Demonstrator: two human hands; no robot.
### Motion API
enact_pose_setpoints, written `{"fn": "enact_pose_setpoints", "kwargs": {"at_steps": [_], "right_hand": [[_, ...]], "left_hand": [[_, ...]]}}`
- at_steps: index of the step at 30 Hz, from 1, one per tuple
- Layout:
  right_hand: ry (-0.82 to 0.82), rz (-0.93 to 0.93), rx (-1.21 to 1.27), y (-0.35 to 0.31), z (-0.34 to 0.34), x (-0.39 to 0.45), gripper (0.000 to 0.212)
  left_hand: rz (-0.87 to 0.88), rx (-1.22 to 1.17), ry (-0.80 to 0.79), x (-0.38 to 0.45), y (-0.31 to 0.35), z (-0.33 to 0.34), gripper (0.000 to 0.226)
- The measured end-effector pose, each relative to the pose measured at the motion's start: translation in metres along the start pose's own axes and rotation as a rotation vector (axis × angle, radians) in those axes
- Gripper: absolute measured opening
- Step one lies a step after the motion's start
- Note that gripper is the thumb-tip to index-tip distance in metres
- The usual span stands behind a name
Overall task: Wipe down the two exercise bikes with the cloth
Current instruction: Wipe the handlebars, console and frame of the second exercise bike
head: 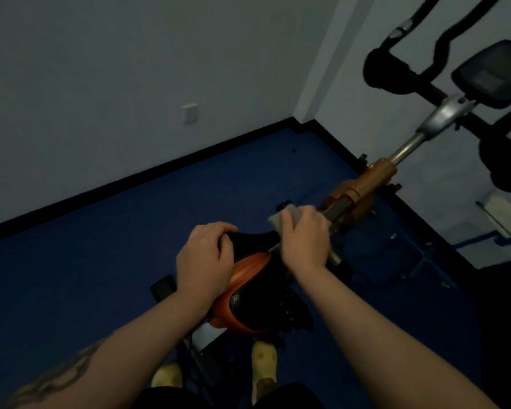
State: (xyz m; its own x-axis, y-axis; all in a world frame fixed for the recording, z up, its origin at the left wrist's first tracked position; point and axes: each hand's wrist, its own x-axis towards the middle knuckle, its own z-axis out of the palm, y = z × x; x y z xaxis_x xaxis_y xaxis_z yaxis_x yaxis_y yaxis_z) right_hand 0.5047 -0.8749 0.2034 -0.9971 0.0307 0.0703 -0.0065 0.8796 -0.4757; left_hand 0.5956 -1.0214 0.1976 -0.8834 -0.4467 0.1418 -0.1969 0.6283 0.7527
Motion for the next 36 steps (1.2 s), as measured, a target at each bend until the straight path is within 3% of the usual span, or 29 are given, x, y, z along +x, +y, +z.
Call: {"fn": "enact_pose_setpoints", "kwargs": {"at_steps": [3,6,10,12,14,16,18,20,22,25,27,28,30,32,34,36], "right_hand": [[-0.156,-0.556,-0.096,-0.001,0.003,-0.021,0.044],[-0.32,-0.789,-0.055,0.022,-0.014,0.009,0.039],[-0.293,-0.679,-0.256,0.034,-0.029,0.038,0.036],[-0.212,-0.737,-0.414,0.013,-0.02,0.015,0.039],[-0.204,-0.863,-0.29,0.0,-0.009,-0.008,0.043],[-0.305,-0.995,-0.202,0.0,-0.011,-0.003,0.049],[-0.519,-1.094,-0.234,0.008,-0.015,0.031,0.045],[-0.62,-1.158,-0.478,0.017,-0.015,0.068,0.043],[-0.612,-1.089,-0.656,0.009,-0.011,0.076,0.048],[-0.61,-0.916,-0.509,-0.029,0.009,0.042,0.037],[-0.638,-0.826,-0.273,-0.052,0.018,0.013,0.042],[-0.622,-0.863,-0.151,-0.056,0.018,0.004,0.042],[-0.645,-1.157,0.003,-0.048,0.013,0.001,0.039],[-0.823,-1.404,0.048,-0.029,0.002,0.02,0.046],[-0.983,-1.386,0.067,-0.017,-0.002,0.046,0.049],[-1.048,-1.197,0.084,-0.026,0.008,0.057,0.042]], "left_hand": [[-0.066,0.001,0.077,-0.003,0.004,0.002,0.021],[-0.204,-0.012,0.132,-0.006,0.01,0.003,0.022],[-0.404,-0.08,0.237,-0.025,0.023,0.014,0.03],[-0.468,-0.103,0.295,-0.035,0.029,0.021,0.038],[-0.544,-0.119,0.32,-0.043,0.033,0.024,0.047],[-0.575,-0.144,0.331,-0.055,0.034,0.028,0.053],[-0.578,-0.193,0.351,-0.07,0.036,0.032,0.063],[-0.594,-0.288,0.368,-0.085,0.039,0.04,0.074],[-0.6,-0.466,0.375,-0.091,0.043,0.044,0.083],[-0.581,-0.589,0.319,-0.09,0.037,0.042,0.109],[-0.565,-0.591,0.213,-0.088,0.032,0.035,0.123],[-0.554,-0.591,0.163,-0.088,0.029,0.032,0.128],[-0.548,-0.606,0.09,-0.089,0.026,0.027,0.135],[-0.588,-0.608,0.021,-0.09,0.027,0.024,0.14],[-0.593,-0.606,0.004,-0.088,0.027,0.021,0.131],[-0.604,-0.587,0.011,-0.084,0.027,0.02,0.119]]}}
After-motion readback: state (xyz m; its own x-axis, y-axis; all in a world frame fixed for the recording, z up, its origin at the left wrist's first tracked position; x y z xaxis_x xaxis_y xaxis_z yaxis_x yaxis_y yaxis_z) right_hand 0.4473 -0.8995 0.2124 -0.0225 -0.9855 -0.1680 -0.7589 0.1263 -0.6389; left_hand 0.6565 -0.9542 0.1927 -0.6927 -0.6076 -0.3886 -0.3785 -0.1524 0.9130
